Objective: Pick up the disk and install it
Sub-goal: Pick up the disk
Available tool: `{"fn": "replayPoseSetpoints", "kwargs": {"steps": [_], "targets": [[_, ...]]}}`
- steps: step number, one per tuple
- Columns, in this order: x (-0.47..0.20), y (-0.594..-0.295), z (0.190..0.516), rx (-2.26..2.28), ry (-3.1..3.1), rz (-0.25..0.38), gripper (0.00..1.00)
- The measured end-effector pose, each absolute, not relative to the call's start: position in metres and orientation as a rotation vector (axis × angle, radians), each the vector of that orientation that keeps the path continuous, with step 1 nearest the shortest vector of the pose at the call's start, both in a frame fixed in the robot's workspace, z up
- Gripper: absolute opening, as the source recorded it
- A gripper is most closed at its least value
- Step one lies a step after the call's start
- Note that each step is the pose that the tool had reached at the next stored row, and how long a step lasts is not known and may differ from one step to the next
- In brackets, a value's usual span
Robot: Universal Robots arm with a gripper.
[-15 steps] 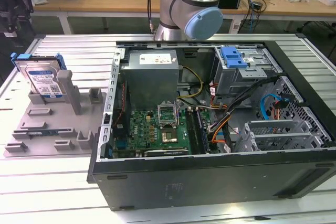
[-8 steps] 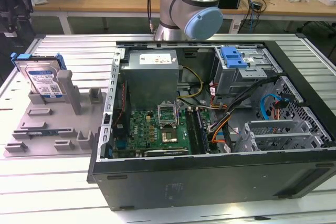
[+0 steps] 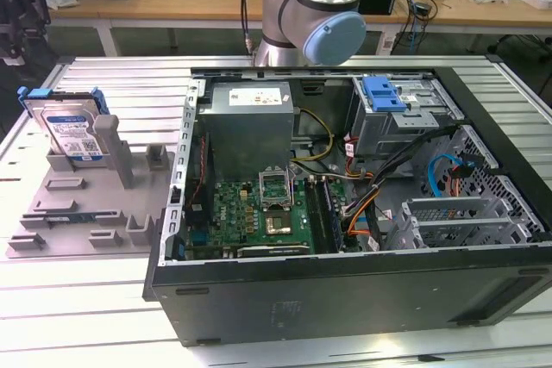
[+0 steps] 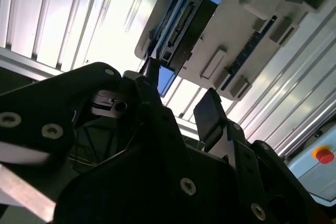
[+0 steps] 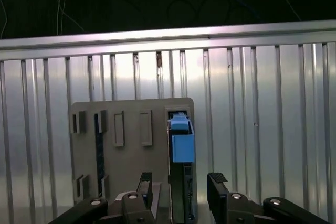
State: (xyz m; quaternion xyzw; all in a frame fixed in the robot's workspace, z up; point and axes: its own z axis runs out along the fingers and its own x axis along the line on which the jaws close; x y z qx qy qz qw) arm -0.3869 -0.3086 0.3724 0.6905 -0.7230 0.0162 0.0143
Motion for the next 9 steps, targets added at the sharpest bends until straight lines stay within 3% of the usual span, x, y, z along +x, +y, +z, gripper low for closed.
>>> {"fn": "replayPoseSetpoints", "kwargs": {"steps": [9], "targets": [[-0.3955,-0.3073,0.3641,2.182,-2.256,0.009,0.54]]}}
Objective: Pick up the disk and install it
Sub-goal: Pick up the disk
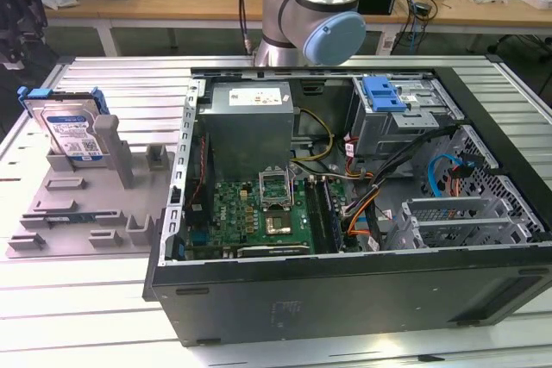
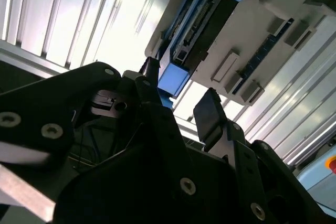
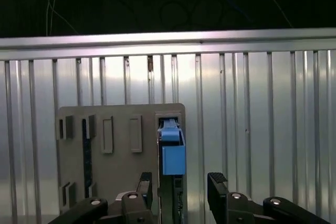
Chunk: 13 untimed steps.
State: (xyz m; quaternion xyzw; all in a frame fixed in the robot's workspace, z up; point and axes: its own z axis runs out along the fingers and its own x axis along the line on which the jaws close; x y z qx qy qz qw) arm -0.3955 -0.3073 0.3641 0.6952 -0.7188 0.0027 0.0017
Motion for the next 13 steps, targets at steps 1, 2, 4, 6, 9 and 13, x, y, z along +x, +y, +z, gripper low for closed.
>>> {"fn": "replayPoseSetpoints", "kwargs": {"steps": [1,2,4,6,9,13], "targets": [[-0.3955,-0.3073,0.3632,2.182,-2.257,0.006,0.54],[-0.3955,-0.3073,0.3623,2.183,-2.257,0.004,0.54],[-0.3955,-0.3073,0.3606,2.184,-2.258,-0.002,0.54],[-0.3958,-0.3073,0.3596,2.186,-2.26,-0.007,0.54],[-0.3964,-0.3073,0.359,2.189,-2.263,-0.015,0.54],[-0.3998,-0.3078,0.359,2.191,-2.265,-0.021,0.54]]}}
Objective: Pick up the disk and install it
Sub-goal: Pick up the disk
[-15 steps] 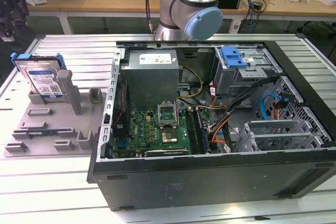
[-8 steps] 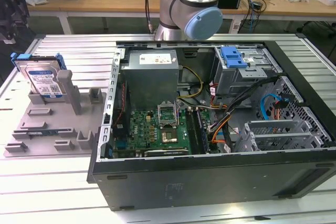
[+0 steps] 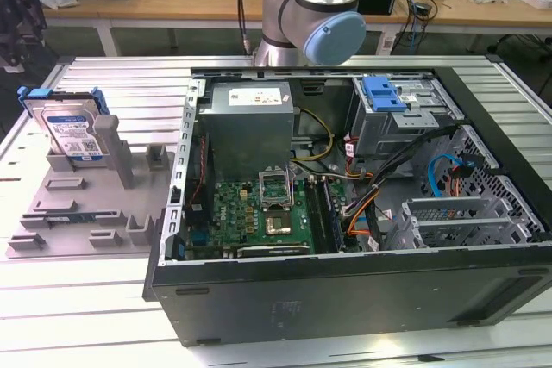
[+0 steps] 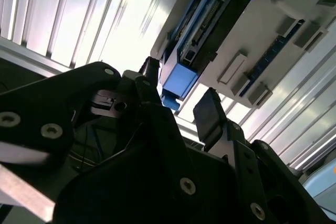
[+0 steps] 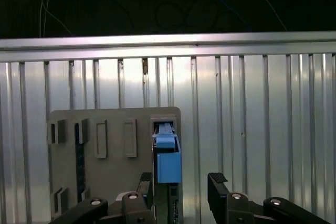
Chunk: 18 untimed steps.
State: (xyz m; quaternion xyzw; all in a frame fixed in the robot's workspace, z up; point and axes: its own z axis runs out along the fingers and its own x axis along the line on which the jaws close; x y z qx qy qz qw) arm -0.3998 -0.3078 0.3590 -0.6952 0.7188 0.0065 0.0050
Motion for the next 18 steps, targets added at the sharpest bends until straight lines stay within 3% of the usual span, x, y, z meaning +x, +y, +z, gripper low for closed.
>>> {"fn": "replayPoseSetpoints", "kwargs": {"steps": [18], "targets": [[-0.396,-0.324,0.35,-2.127,2.28,0.056,0.54]]}}
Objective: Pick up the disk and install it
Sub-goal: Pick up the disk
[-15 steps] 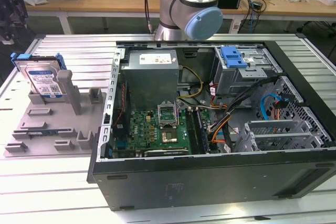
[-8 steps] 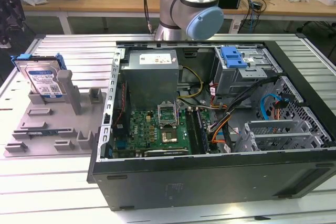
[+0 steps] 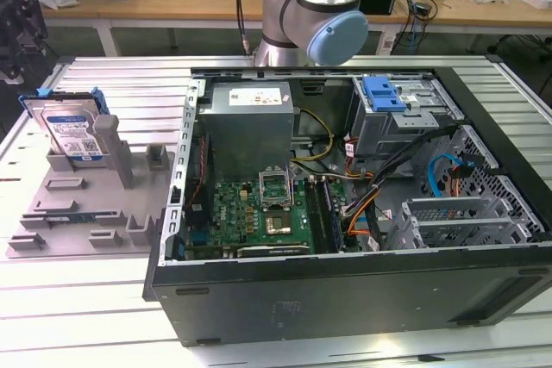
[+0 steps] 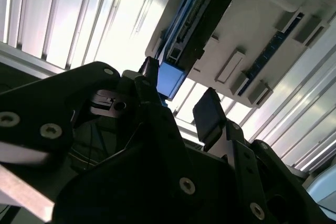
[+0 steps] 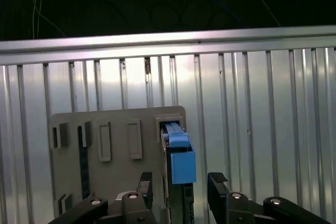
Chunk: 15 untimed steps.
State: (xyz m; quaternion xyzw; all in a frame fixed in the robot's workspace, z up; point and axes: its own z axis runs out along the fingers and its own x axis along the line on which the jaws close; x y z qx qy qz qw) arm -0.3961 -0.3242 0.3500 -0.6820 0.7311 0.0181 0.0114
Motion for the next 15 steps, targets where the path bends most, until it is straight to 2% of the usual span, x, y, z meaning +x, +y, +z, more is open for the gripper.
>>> {"fn": "replayPoseSetpoints", "kwargs": {"steps": [15], "targets": [[-0.394,-0.324,0.335,-2.113,2.307,0.083,0.54]]}}
